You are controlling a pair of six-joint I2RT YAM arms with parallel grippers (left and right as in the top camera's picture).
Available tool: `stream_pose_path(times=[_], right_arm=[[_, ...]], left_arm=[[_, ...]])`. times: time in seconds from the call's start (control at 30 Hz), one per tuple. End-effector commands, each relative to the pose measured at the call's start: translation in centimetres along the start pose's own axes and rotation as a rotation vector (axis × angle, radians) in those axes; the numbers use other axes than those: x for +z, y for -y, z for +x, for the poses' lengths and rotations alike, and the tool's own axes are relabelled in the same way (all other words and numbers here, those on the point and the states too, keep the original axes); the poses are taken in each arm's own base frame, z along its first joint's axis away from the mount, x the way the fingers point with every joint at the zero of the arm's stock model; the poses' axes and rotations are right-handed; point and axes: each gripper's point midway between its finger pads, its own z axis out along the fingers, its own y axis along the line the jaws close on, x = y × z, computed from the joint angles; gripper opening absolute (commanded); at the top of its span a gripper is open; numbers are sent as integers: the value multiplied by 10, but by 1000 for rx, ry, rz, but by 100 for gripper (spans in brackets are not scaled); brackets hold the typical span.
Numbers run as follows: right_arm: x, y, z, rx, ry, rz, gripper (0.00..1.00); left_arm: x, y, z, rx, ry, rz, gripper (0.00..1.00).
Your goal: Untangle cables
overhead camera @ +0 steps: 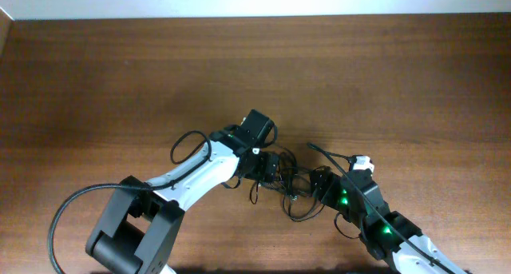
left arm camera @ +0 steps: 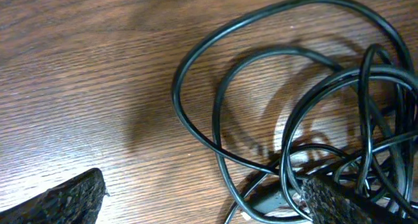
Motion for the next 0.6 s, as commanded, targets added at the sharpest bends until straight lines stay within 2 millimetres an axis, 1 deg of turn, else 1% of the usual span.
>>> stream_pose_path(times=[0.0,0.03,0.1,0.13,0.2,0.23,0.3,0.33,0.37,0.4,0.47,0.5,0.53,0.57], right_arm=[[1,3,1,-1,-1,8,70],[1,3,1,-1,-1,8,70],[1,3,1,-1,-1,8,70],[1,3,1,-1,-1,8,70],[1,3,1,-1,-1,8,70],[1,3,1,-1,-1,8,70],[1,3,1,-1,-1,8,70],[1,3,1,-1,-1,8,70],[1,3,1,-1,-1,8,70],[1,3,1,-1,-1,8,70],[1,3,0,-1,-1,7,69],[1,2,0,-12,1,5,63],[0,-1,-2,-41,7,-6,60],[-2,-12,-6,-112,7,-30,59]], left_arm=[[6,6,9,-22,-36,39,99],[11,4,10,-23,-45,30,99],[27,6,4,-29,-30,37,99],[34,3,6,-29,-42,19,99],[47,-10,15,-28,-79,-51,100],[55,-14,21,-27,-103,-73,88],[78,-25,38,-26,-176,-127,45],[88,-33,48,-23,-213,-161,28],[94,-38,54,-20,-234,-188,10],[97,-44,57,-16,-246,-218,0],[90,-56,51,-3,-221,-292,0],[77,-60,42,-2,-205,-324,0],[64,-63,34,-18,-186,-338,0],[47,-65,21,-47,-148,-327,0]])
